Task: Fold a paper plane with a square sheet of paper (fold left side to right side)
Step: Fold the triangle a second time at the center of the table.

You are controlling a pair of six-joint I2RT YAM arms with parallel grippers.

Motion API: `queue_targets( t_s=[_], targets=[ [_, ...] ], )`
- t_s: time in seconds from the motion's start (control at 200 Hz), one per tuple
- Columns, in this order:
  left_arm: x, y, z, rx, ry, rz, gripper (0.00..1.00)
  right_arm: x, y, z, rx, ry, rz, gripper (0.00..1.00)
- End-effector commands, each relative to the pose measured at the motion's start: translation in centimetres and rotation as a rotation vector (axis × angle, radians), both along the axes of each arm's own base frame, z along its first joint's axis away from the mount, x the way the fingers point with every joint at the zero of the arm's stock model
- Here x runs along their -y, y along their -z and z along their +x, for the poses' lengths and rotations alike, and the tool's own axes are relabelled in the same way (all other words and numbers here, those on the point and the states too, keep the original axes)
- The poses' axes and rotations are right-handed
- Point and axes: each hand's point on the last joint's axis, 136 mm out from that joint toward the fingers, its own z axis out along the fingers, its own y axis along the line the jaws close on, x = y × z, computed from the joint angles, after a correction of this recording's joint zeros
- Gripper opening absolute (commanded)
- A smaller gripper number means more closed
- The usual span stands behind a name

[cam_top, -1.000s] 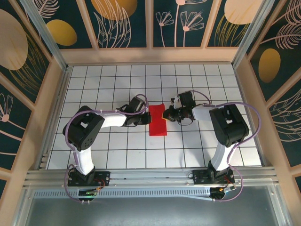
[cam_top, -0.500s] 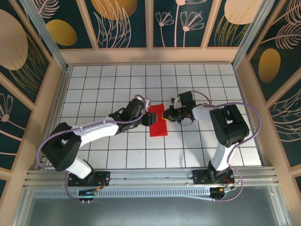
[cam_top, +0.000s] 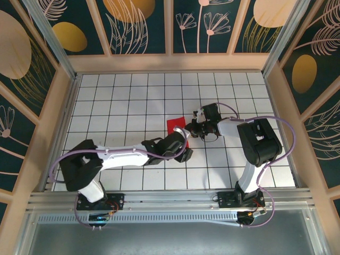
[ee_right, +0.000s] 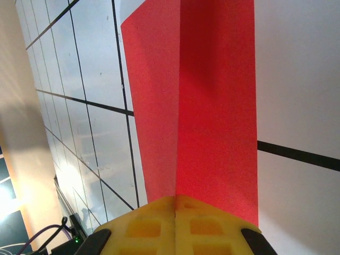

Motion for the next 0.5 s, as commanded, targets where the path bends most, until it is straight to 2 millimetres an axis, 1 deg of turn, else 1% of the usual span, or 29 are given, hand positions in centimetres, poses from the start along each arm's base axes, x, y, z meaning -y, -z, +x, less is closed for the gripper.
queue_targets(
  t_s=[0.0,0.06,0.235,0.33,0.43,0.495],
  targets=[
    [0.1,0.8,0.9,0.08,-0.007,0.139,0.66,0.2,-0.9,-0.2,0.001,0.007,0.022,0.0],
    [0.2,1.6,1.0,0.093,-0.008,0.187,0.67,0.1,-0.9,-0.3,0.002,0.006,0.023,0.0],
    [0.5,2.4,1.9,0.131,-0.023,0.261,0.68,0.1,-0.8,-0.4,-0.002,0.005,0.024,0.0],
    [0.8,2.9,2.1,0.132,-0.018,0.277,0.68,0.2,-0.8,-0.3,-0.001,0.006,0.023,0.0],
    [0.7,3.3,2.2,0.134,-0.026,0.295,0.67,0.2,-0.7,-0.5,-0.003,0.005,0.022,0.0],
    [0.5,3.4,2.3,0.136,-0.029,0.3,0.62,0.2,-0.7,-0.4,-0.004,0.007,0.021,0.0]
  ],
)
